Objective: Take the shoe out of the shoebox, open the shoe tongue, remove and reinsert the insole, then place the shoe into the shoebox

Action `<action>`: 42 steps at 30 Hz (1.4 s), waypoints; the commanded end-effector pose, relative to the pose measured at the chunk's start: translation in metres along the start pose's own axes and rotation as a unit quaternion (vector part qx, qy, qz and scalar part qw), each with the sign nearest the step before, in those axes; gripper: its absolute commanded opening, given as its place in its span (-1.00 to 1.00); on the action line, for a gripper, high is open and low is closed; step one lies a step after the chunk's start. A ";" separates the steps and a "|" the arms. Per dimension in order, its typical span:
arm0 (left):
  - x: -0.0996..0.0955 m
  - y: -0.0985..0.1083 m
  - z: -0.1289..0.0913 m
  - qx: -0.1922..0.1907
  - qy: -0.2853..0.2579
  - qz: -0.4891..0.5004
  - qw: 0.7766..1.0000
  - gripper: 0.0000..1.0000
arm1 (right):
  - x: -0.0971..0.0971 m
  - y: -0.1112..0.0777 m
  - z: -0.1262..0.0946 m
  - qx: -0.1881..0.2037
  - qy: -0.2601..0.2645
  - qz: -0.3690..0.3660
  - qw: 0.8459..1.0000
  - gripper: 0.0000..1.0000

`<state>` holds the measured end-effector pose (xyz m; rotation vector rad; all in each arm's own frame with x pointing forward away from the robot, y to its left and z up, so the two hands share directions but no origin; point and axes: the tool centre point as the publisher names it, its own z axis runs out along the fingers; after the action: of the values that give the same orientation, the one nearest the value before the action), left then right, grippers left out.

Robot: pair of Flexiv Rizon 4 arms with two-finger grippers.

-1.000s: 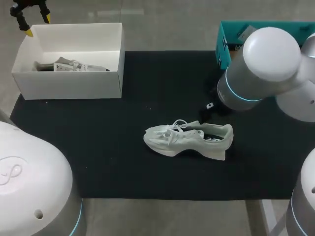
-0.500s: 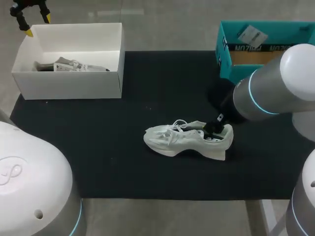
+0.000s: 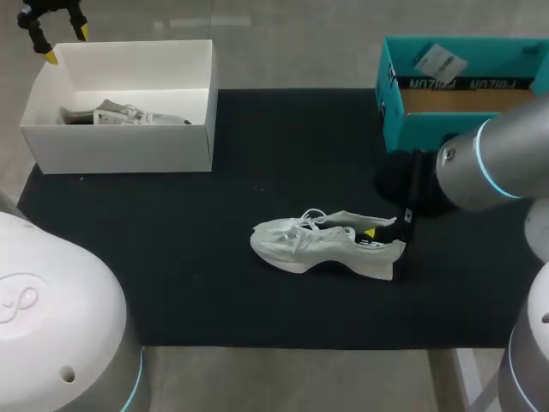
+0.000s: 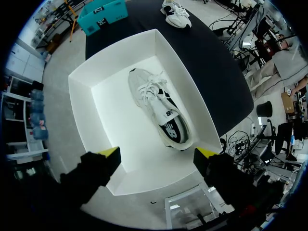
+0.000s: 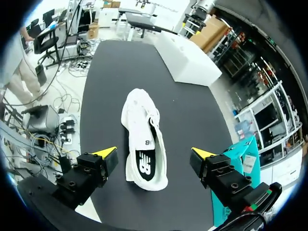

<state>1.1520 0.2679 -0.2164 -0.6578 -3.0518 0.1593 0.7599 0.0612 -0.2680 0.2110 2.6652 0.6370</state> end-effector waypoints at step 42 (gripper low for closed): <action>0.001 0.000 0.000 -0.001 0.000 0.000 1.000 1.00 | 0.006 -0.113 0.106 -0.111 0.132 0.067 0.983 1.00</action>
<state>1.1520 0.2679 -0.2164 -0.6578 -3.0518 0.1593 0.7761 -0.0092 -0.3960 0.2620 2.7942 1.0731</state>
